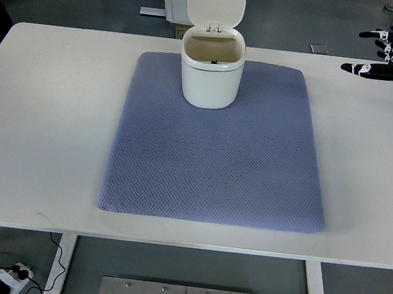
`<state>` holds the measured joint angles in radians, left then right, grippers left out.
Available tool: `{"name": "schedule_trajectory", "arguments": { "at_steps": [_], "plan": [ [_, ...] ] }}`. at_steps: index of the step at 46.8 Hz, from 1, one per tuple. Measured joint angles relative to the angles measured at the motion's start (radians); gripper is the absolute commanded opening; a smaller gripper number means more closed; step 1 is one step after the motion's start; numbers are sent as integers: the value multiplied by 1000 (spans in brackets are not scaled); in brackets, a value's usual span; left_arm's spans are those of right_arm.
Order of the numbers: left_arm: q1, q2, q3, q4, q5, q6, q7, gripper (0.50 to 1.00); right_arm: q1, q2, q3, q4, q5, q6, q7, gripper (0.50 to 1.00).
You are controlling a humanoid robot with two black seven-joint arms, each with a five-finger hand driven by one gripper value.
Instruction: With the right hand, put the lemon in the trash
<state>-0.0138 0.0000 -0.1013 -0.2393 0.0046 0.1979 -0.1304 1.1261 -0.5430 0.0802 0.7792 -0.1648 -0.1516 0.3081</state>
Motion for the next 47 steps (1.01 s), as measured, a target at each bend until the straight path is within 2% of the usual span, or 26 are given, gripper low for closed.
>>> {"name": "schedule_trajectory", "arguments": {
  "at_steps": [14, 21, 33, 47],
  "plan": [
    [0, 0, 0, 0, 0, 0, 0, 1000, -66, 109, 88, -116, 174, 1, -49, 1000],
    [0, 0, 0, 0, 0, 0, 0, 1000, -81, 177, 129, -133, 216, 0, -54, 1000],
    [0, 0, 0, 0, 0, 0, 0, 1000, -137, 268, 321, -203, 260, 0, -61, 1000],
    [0, 0, 0, 0, 0, 0, 0, 1000, -170, 313, 342, -247, 260, 1, -73, 1000]
  ]
}}
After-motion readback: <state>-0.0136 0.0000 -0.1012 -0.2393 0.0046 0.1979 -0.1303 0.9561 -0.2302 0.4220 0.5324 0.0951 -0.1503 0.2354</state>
